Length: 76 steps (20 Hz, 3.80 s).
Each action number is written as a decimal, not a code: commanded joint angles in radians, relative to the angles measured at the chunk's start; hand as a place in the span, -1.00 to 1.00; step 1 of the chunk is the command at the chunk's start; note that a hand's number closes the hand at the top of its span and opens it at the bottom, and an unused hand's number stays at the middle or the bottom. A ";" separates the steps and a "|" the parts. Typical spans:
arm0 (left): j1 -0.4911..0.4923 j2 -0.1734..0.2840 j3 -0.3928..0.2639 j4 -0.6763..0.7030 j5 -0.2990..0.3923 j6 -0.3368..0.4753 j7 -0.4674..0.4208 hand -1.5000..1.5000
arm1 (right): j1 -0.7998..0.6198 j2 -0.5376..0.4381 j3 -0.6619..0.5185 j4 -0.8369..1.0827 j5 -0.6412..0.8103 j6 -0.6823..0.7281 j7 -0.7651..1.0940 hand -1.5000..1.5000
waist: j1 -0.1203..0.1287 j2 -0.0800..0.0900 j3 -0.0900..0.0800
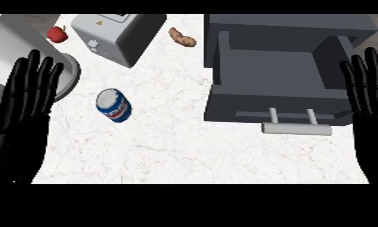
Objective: Pick up the can, place it into the drawer and close the drawer
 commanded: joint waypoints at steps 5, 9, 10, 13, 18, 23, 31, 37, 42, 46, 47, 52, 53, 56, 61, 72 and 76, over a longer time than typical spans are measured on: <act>0.020 0.113 0.173 -0.019 0.286 -0.174 0.026 -1.00 | 0.012 0.036 0.035 -0.026 0.006 -0.002 -0.015 -1.00 | -0.022 0.003 0.035; 0.086 0.103 0.212 0.141 0.263 -0.086 0.194 -1.00 | 0.095 0.018 -0.054 0.018 -0.041 -0.038 0.167 -1.00 | -0.031 0.006 0.035; 0.060 0.114 0.215 0.118 0.267 -0.063 0.261 -1.00 | 0.090 0.027 -0.066 0.050 -0.049 -0.040 0.139 -1.00 | -0.028 0.006 0.036; 0.039 0.134 0.254 0.106 0.322 -0.075 0.308 -1.00 | 0.016 0.021 -0.044 0.013 -0.030 -0.066 0.258 -1.00 | -0.024 0.004 0.035; -0.021 0.144 0.269 0.053 0.330 -0.044 0.406 -1.00 | 0.085 0.071 -0.013 0.011 0.007 -0.066 0.170 -1.00 | -0.027 0.004 0.035; -0.040 0.157 0.290 0.112 0.330 -0.092 0.381 -1.00 | 0.138 0.057 -0.056 -0.006 -0.030 -0.019 0.136 -1.00 | -0.029 0.004 0.035; 0.021 0.046 0.189 0.250 0.180 -0.095 0.226 -1.00 | 0.136 0.016 -0.135 -0.070 -0.106 0.021 0.210 -1.00 | -0.031 0.004 0.035; 0.027 0.042 0.195 0.416 0.136 -0.127 0.097 -1.00 | 0.103 -0.023 -0.221 0.023 -0.150 0.068 0.142 -1.00 | -0.029 0.005 0.035; 0.026 0.005 0.163 0.521 0.068 -0.096 0.004 -1.00 | 0.138 0.030 -0.154 -0.024 -0.088 0.052 0.148 -1.00 | -0.029 0.005 0.035; 0.049 -0.045 0.136 0.631 -0.007 -0.043 -0.129 -1.00 | 0.190 0.058 -0.143 -0.067 -0.075 0.044 0.144 -1.00 | -0.031 0.005 0.035; 0.051 -0.007 0.171 0.570 0.037 -0.066 -0.075 -1.00 | 0.213 0.058 -0.157 -0.054 -0.077 0.072 0.106 -1.00 | -0.029 0.004 0.035; -0.052 0.016 0.226 0.840 0.031 -0.060 -0.211 -1.00 | 0.156 -0.006 -0.243 -0.081 -0.159 0.092 0.200 -1.00 | -0.032 0.005 0.035; -0.026 -0.035 0.177 0.820 -0.017 -0.003 -0.222 -1.00 | 0.179 0.053 -0.184 -0.077 -0.095 0.068 0.148 -1.00 | -0.030 0.005 0.035; -0.152 0.042 0.263 1.001 0.049 -0.059 -0.247 -1.00 | 0.171 0.043 -0.189 -0.076 -0.102 0.080 0.175 -1.00 | -0.033 0.006 0.035; -0.134 0.007 0.239 1.156 0.004 -0.030 -0.416 -1.00 | 0.185 0.018 -0.245 -0.154 -0.164 0.103 0.244 -1.00 | -0.033 0.005 0.035; -0.354 0.102 0.316 1.540 0.045 -0.045 -0.536 -1.00 | 0.134 0.014 -0.276 -0.073 -0.150 0.137 0.206 -1.00 | -0.036 0.007 0.034; -0.345 0.087 0.286 1.545 0.041 -0.040 -0.571 -1.00 | 0.172 0.043 -0.272 -0.093 -0.148 0.157 0.184 -1.00 | -0.034 0.006 0.035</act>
